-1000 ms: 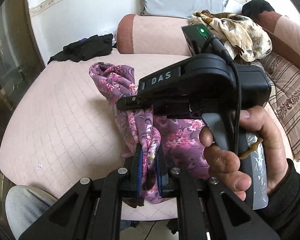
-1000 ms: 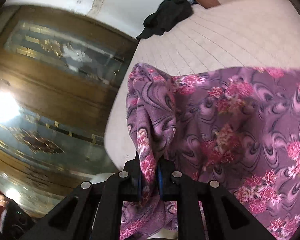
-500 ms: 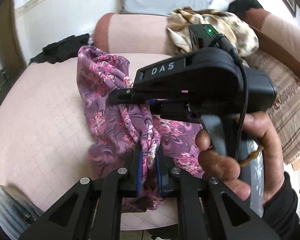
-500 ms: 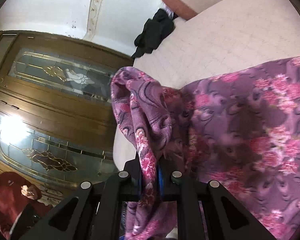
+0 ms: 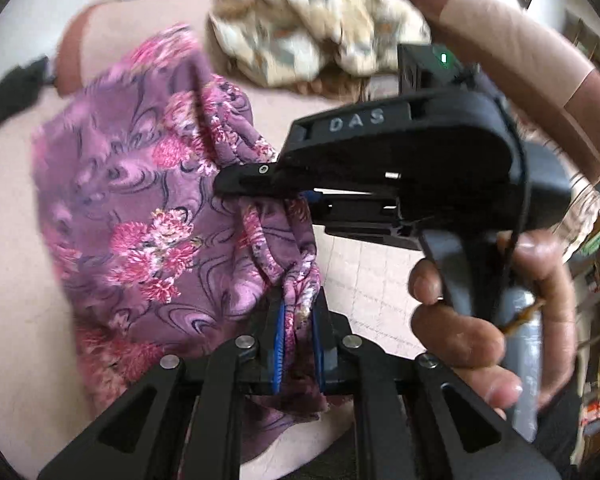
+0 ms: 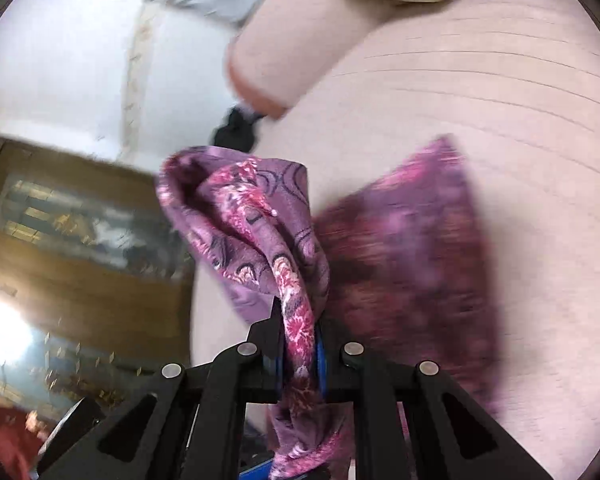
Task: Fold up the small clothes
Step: 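Lift the gripped side edge and fold it over the shirt body with both tools, then grasp the folded shirt end with the left tool while the right tool grasps beside it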
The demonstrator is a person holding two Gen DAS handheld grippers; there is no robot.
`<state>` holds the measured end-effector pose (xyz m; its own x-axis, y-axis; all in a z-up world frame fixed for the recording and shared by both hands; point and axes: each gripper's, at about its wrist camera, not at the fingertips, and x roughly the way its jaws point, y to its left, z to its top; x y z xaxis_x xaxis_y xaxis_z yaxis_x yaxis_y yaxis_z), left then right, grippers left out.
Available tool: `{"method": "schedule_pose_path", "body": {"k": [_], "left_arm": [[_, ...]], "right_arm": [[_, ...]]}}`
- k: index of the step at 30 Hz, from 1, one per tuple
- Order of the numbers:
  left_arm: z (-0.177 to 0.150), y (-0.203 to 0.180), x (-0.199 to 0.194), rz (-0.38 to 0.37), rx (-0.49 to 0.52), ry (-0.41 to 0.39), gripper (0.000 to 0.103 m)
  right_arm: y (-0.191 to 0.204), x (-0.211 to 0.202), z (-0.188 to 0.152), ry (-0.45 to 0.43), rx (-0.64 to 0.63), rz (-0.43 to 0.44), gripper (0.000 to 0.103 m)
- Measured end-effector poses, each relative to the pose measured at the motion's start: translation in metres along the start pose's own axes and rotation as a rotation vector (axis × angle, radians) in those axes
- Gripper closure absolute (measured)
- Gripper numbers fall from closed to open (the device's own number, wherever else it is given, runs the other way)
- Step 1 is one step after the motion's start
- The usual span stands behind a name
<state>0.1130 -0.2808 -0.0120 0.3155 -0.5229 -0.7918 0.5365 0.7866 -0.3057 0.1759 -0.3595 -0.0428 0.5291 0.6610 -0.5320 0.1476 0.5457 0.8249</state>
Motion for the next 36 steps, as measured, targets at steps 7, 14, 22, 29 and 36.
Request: {"method": "schedule_pose_path", "body": {"k": [7,14,22,29,36], "left_arm": [[-0.012,0.007,0.014,-0.090,-0.041,0.054,0.090],[-0.014,0.044,-0.061,-0.091,-0.042,-0.067,0.047],[0.052,0.127,-0.057,0.298,-0.144,-0.107,0.032],[0.077,0.180,0.007,0.315,-0.297,0.027,0.030],[0.090,0.188,0.040,0.296,-0.317,0.085,0.029]], "right_arm": [[-0.039,0.004,-0.005,0.041,0.128,-0.098,0.091],[-0.059,-0.006,-0.014,0.049,0.175,-0.234,0.071],[-0.022,-0.028,-0.016,-0.046,0.059,-0.235,0.041],[0.025,-0.040,0.004,-0.130,-0.068,-0.209,0.041],[0.011,0.042,0.062,0.031,-0.122,-0.398,0.049]]}}
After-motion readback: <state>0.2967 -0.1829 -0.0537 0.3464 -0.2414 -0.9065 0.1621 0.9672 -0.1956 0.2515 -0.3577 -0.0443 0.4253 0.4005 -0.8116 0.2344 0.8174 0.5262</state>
